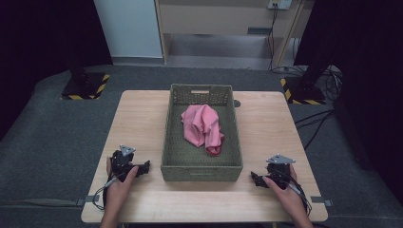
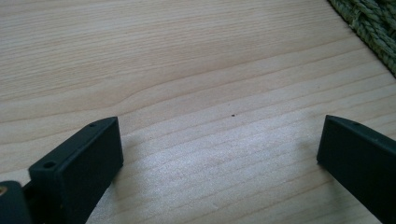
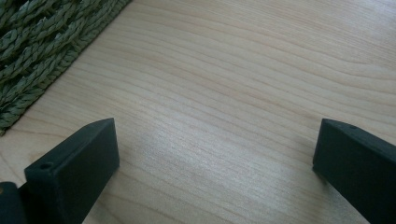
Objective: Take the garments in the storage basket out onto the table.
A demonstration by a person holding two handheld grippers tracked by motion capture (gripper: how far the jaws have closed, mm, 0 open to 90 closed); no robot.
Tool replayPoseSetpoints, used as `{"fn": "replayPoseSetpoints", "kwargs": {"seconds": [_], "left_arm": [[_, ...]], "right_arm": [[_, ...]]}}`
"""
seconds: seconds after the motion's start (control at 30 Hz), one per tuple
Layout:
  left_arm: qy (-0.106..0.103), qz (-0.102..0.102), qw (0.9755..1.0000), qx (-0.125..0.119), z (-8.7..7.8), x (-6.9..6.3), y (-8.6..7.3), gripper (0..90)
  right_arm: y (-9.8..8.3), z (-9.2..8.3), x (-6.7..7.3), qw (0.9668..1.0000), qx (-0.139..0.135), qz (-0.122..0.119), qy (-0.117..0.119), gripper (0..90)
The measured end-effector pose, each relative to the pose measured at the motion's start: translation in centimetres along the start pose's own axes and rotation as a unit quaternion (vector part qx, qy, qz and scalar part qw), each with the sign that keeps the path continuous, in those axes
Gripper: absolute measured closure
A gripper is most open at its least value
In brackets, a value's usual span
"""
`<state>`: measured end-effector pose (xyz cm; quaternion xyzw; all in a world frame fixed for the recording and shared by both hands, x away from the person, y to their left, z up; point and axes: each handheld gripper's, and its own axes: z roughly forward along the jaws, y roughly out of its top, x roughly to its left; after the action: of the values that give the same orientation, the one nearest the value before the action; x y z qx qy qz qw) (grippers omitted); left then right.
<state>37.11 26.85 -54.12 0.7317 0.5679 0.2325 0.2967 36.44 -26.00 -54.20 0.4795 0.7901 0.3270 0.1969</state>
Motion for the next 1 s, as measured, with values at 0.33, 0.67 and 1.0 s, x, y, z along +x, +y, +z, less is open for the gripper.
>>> {"fn": "replayPoseSetpoints", "kwargs": {"seconds": [0.33,0.67,1.0], "left_arm": [[0.0,0.0,1.0,0.0,0.0,0.0,0.0,0.0],[0.0,0.0,1.0,0.0,0.0,0.0,0.0,0.0],[0.0,0.0,1.0,0.0,0.0,0.0,0.01,0.0]], "right_arm": [[0.01,0.0,0.0,1.0,0.0,0.0,0.0,0.4],[-0.02,-0.05,0.03,1.0,0.0,0.003,0.0,0.7],[-0.12,-0.32,-0.01,1.0,0.002,0.003,0.003,2.3]]}}
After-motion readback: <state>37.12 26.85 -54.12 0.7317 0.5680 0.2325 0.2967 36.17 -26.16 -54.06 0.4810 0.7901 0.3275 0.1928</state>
